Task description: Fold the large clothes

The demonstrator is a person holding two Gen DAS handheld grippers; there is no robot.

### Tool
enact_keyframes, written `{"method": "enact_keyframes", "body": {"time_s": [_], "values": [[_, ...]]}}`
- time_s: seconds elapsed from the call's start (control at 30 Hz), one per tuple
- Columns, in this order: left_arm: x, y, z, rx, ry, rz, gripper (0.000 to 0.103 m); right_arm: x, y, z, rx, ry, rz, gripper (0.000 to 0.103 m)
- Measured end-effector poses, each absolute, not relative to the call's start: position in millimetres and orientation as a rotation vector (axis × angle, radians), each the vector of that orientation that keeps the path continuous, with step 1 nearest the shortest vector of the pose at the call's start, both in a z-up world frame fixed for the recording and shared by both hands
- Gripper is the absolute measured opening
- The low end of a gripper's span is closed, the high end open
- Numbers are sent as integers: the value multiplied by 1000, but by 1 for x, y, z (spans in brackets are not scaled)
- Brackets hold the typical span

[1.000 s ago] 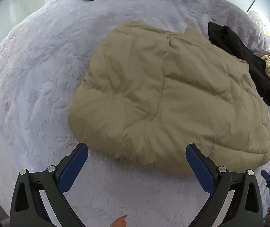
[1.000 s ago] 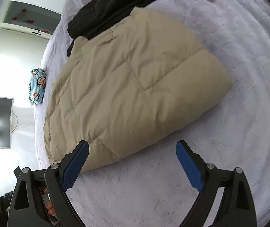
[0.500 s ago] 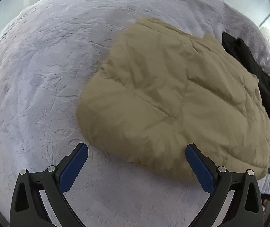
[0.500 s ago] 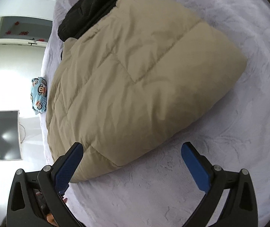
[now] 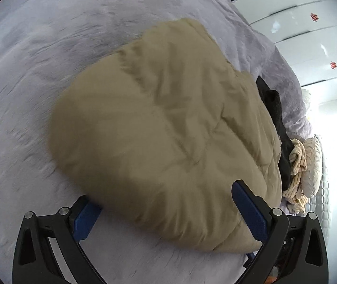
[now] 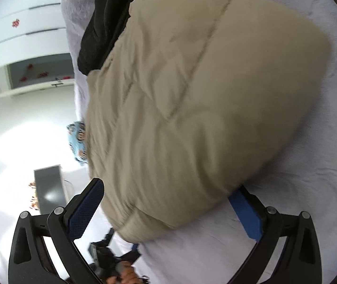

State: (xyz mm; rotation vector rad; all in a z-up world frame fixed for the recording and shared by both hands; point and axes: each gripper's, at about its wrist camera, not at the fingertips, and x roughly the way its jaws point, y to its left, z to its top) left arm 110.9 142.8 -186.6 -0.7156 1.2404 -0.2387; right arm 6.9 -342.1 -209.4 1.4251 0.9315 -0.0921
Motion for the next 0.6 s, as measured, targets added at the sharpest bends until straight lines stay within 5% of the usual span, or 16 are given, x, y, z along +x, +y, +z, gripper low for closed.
{"method": "enact_keyframes", "body": {"time_s": [0.3, 0.33, 0.4, 0.43, 0.47, 0.5, 0.6], "values": [[142, 132, -199, -664, 1203, -112, 102, 39, -342, -225, 1416, 955, -67, 103], [142, 133, -198, -661, 1198, -99, 97, 39, -343, -227, 1427, 953, -73, 103], [144, 130, -193, -611, 1189, -81, 69, 36, -345, -230, 1474, 927, -93, 102], [145, 128, -190, -587, 1184, -91, 46, 34, -346, -231, 1492, 918, -100, 101], [146, 125, -183, -556, 1174, -115, 32, 32, -347, -231, 1505, 913, -106, 90], [145, 124, -178, -516, 1165, -121, 30, 30, -348, -232, 1513, 918, -117, 66], [139, 111, -153, -366, 1113, -150, 20, 25, -351, -233, 1538, 917, -115, 38]]}}
